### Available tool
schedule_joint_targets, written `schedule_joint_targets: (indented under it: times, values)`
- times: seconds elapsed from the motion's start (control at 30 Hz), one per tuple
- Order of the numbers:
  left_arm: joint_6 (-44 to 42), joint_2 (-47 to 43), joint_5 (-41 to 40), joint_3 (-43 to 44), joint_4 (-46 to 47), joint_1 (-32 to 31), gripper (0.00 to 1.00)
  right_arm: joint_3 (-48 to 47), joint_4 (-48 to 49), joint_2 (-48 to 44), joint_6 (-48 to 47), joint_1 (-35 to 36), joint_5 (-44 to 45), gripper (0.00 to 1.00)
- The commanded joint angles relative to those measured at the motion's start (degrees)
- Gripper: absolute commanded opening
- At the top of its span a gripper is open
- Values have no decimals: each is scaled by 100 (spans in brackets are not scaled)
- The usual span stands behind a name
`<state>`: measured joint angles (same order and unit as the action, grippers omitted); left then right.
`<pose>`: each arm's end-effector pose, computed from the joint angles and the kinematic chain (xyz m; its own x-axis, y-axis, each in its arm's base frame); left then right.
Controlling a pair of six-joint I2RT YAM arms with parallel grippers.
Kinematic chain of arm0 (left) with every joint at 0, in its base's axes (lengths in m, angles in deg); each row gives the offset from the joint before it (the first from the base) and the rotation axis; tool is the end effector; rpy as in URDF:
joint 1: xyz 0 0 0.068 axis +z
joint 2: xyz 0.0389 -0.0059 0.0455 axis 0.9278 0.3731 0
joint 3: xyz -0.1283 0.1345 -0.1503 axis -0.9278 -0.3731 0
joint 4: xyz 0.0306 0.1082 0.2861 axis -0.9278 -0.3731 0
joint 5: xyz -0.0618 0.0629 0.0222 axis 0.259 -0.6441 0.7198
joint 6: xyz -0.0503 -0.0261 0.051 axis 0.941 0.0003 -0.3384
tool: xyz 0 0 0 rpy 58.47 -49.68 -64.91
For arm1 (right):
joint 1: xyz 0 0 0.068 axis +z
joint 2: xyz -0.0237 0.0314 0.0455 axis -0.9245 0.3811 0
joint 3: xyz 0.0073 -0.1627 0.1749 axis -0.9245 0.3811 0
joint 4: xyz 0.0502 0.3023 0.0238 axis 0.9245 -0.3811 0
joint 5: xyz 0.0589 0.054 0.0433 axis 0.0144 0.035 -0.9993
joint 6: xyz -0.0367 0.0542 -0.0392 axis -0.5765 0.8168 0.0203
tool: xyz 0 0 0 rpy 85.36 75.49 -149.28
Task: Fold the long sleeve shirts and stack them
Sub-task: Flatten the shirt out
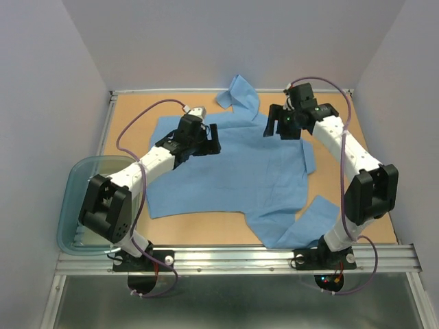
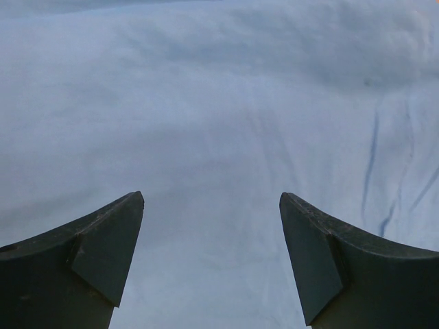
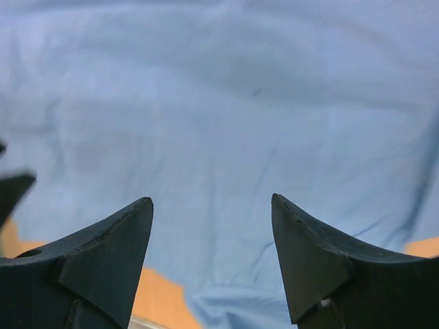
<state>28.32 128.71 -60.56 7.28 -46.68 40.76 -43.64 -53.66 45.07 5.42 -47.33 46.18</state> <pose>0.3718 -0.1926 0.1954 -0.6196 -0.1394 -0.7725 0.2298 0.9088 -0.3483 0.3909 0.1581 0.2483 -0.8624 0.0682 -0.5017 -0.1425 0.9181 0.3698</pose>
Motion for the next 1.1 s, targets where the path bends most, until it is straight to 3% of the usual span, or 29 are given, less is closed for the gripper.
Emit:
schedule_joint_targets:
  times: [0.0,0.13,0.33,0.57,0.8,0.97,1.07]
  values:
    - [-143,222,289,411,-4,-500,92,-652,-280,659,-572,-199,763,74]
    - [69,311,193,438,-13,-598,92,-409,62,1031,-493,-208,1001,72]
    - [122,206,-352,324,-189,-598,92,1022,1151,1286,-107,-190,941,68]
    - [148,83,-502,262,-180,-607,92,2535,1443,540,350,371,580,68]
    - [183,284,-458,508,-172,-624,92,3870,1461,-355,833,995,-465,68]
    - [244,495,-361,605,-163,-651,92,4041,1102,-1041,835,1031,-1265,69]
    - [280,706,-221,553,-171,-756,92,3182,592,-1525,572,1023,-820,70]
